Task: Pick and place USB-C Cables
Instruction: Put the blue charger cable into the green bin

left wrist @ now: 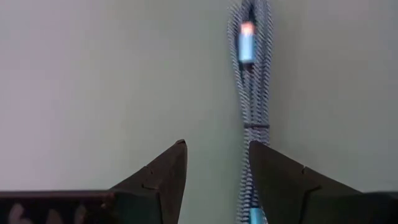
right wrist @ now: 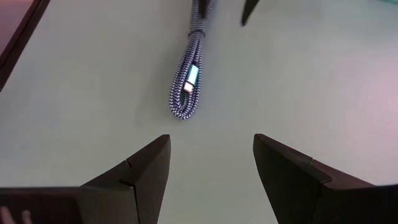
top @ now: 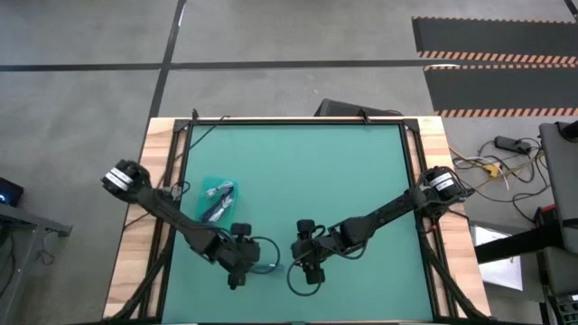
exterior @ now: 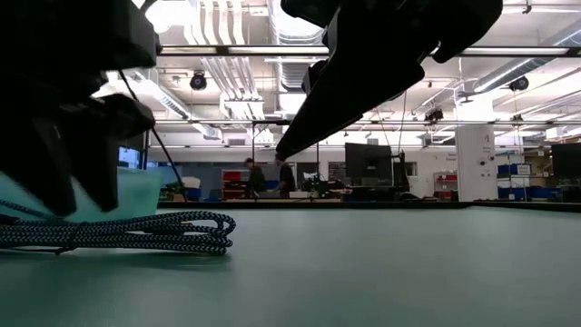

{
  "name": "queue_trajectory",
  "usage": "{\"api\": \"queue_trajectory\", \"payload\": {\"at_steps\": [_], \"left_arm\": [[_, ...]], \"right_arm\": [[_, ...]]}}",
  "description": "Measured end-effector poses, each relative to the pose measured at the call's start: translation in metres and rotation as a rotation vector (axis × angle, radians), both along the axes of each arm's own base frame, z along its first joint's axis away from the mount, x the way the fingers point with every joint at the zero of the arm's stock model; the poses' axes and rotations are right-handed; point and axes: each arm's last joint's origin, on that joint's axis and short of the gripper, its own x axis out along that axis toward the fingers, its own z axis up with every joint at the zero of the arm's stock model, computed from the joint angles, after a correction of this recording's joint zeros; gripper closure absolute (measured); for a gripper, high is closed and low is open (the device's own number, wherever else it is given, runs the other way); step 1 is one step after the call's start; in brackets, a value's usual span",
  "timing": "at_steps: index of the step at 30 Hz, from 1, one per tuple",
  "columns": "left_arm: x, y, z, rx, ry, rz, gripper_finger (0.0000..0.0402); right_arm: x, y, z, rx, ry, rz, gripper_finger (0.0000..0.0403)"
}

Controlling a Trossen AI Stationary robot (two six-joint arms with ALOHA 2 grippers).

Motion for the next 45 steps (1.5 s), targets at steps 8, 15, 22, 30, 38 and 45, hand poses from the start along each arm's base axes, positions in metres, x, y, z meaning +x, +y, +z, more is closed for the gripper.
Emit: {"api": "queue_trajectory", "payload": {"at_steps": [8, 15, 22, 30, 38, 45], "left_arm": [[0.004, -0.006, -0.005, -0.040, -0.017, -0.018, 0.0244], [0.005, -0.006, 0.005, -0.067, -0.047, -0.014, 0.0244], [0.003, -0.013, 0.004, -0.131, -0.054, -0.053, 0.0244], [0.004, -0.014, -0.010, -0.135, -0.025, -0.036, 0.0244], [0.006, -0.016, -0.019, -0.135, -0.016, -0.034, 0.0244], [0.006, -0.015, -0.026, -0.162, -0.039, -0.021, 0.0265]], "right_arm": [[-0.001, -0.001, 0.000, -0.005, 0.001, -0.006, 0.0182], [-0.001, -0.001, -0.001, -0.005, 0.003, -0.009, 0.0182], [-0.001, -0.001, -0.001, -0.006, 0.006, -0.009, 0.0182], [-0.001, -0.001, -0.001, -0.007, 0.006, -0.009, 0.0182], [-0.001, -0.002, -0.002, -0.021, 0.004, -0.019, 0.0182], [-0.002, -0.002, -0.002, -0.021, 0.004, -0.018, 0.0182]]}}
